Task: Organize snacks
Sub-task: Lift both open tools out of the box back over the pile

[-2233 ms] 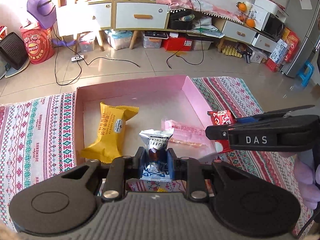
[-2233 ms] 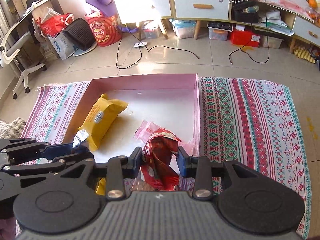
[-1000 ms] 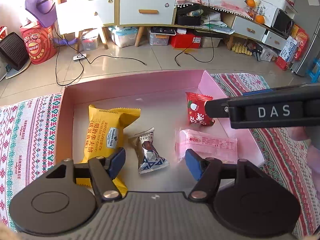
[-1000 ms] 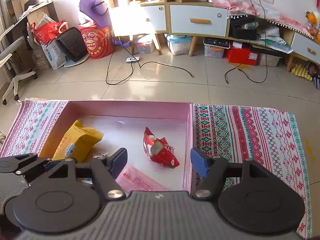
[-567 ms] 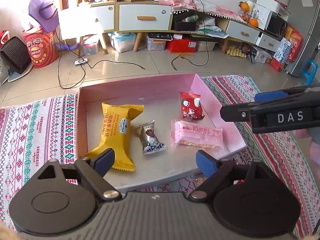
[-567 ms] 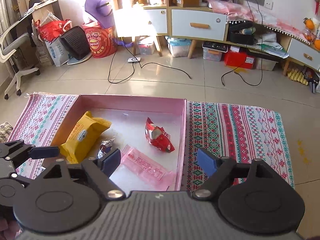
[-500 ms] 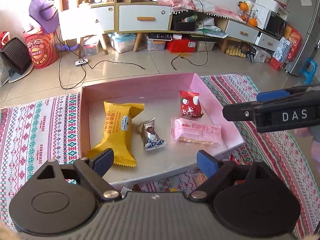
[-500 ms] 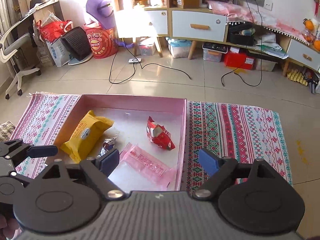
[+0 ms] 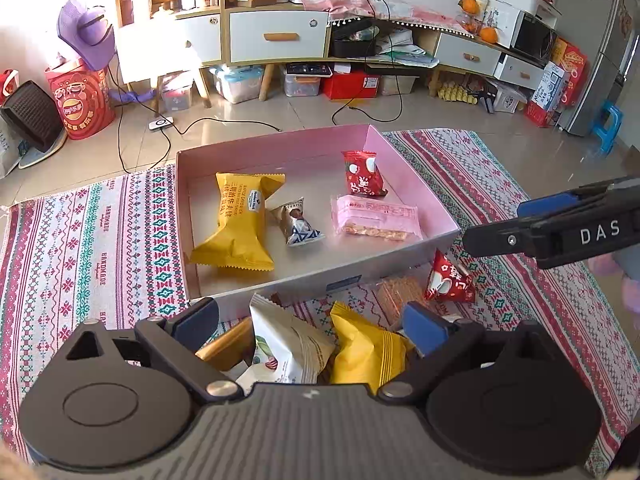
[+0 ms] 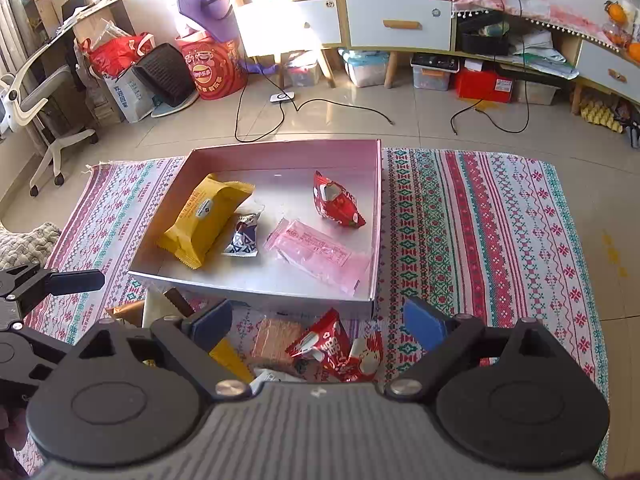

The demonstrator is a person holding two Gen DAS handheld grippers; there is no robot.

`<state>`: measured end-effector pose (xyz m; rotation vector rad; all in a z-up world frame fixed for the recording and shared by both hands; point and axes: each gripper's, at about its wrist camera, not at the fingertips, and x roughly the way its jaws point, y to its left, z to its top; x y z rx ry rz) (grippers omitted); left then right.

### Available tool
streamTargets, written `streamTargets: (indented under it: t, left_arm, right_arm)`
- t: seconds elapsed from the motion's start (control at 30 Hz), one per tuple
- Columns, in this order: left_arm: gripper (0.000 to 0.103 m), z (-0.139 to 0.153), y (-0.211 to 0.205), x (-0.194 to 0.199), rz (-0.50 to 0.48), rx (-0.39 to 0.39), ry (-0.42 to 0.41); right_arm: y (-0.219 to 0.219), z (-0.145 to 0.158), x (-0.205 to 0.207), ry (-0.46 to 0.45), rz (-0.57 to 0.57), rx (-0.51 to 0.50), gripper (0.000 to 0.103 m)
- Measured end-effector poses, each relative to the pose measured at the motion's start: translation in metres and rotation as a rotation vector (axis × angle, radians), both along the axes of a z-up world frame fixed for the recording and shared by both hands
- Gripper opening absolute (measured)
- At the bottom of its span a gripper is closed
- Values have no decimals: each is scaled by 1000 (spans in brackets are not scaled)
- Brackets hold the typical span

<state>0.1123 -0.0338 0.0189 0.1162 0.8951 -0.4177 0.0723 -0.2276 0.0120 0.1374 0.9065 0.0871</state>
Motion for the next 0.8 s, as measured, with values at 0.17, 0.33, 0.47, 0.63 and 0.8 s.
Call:
streamTargets:
  t: [0.17,0.33,0.47,0.63,0.8]
  left_arm:
    - [102,-5,5,-15,-20,22,-6]
    - [102,-12,10,-26,-18,12,10]
    - [102,-19,9,-34,-7,37,45]
    - [102,-27,2,-46,-59,66,56]
    - [102,-32,-7,-50,-92,84,59]
  right_arm:
    - [-3,-8,-14,21,-6,29,94]
    - [-3,-19,-25,51,-22,17,94]
    - [-2,-28,-34,84,-31,12,94]
    - [5,-37,-39,121,-3,3,94]
    - [13,-40,-39,128,30,-7,94]
